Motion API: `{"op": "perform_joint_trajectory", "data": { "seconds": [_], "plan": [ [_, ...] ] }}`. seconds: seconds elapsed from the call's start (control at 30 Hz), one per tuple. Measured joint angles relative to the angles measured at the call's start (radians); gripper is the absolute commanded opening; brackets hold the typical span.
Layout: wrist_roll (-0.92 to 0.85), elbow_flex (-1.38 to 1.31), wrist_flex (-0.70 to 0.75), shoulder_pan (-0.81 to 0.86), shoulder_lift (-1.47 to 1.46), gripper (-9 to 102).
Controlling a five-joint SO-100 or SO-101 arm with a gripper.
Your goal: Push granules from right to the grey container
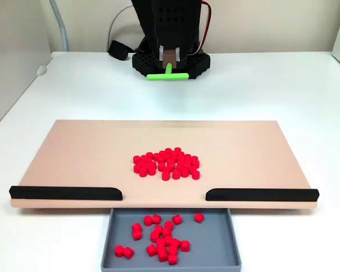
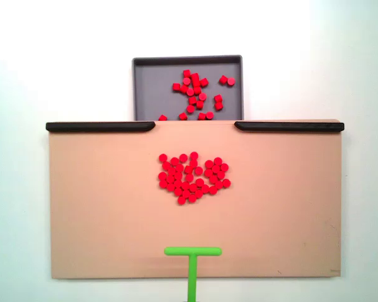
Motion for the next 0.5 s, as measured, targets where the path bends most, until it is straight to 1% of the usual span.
{"op": "perform_joint_trajectory", "data": {
  "seconds": [0.07, 0.2, 0.5],
  "plan": [
    [-0.003, 0.0, 0.0, 0.0, 0.0, 0],
    [-0.127, 0.0, 0.0, 0.02, 0.0, 0],
    [-0.144, 0.0, 0.0, 0.021, 0.0, 0]
  ]
}}
